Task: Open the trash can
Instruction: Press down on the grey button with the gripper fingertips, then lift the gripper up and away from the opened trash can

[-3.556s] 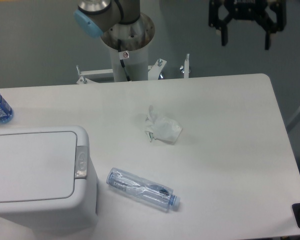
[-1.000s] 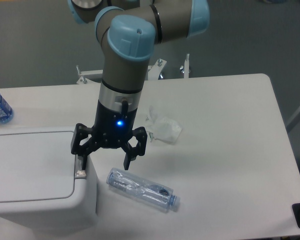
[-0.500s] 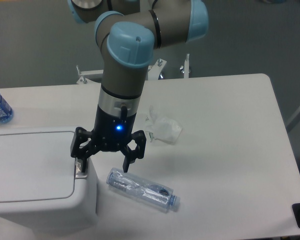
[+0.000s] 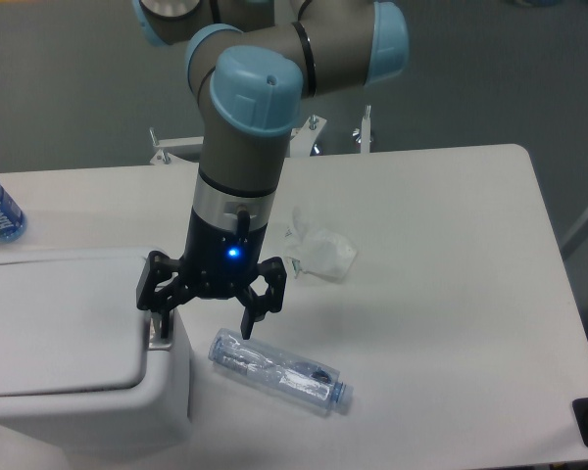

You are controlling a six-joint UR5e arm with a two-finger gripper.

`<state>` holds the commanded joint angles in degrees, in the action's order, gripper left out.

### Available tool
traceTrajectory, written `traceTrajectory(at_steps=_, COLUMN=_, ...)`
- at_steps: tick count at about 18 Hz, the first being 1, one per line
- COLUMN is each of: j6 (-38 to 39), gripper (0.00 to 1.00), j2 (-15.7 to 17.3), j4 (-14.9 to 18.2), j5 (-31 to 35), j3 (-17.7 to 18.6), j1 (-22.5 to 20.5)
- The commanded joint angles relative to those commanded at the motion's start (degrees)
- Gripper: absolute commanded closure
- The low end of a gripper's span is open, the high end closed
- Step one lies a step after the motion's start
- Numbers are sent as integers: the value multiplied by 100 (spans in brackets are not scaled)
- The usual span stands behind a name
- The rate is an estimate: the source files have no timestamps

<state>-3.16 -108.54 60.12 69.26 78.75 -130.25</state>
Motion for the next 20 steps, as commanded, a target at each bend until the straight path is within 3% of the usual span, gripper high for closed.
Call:
traceTrajectory(at_steps=3, j6=0, gripper=0, j2=-9, j4=0, j5=0, j3=-26, j1=0)
traceTrajectory(at_steps=7, j6=-70, gripper=0, j2=26, j4=0, j5=26, j3=-333, j1=-9)
traceTrajectory(at_steps=10, j6=-341, gripper=0, j2=105, j4=-35, j5=289, j3=-536, j1=-253)
traceTrajectory(at_steps=16, j6=-1729, gripper=0, j2=413, j4=149, j5=1492, j3=-413, j1=-799)
traceTrajectory(at_steps=18, j6=-2396, gripper=0, j2=483, j4=429, j5=2063, j3=-282, j1=-948)
traceTrajectory(at_steps=20, j6=-3108, gripper=0, j2=492, j4=641, j5=2206, j3=-194, j1=-1072)
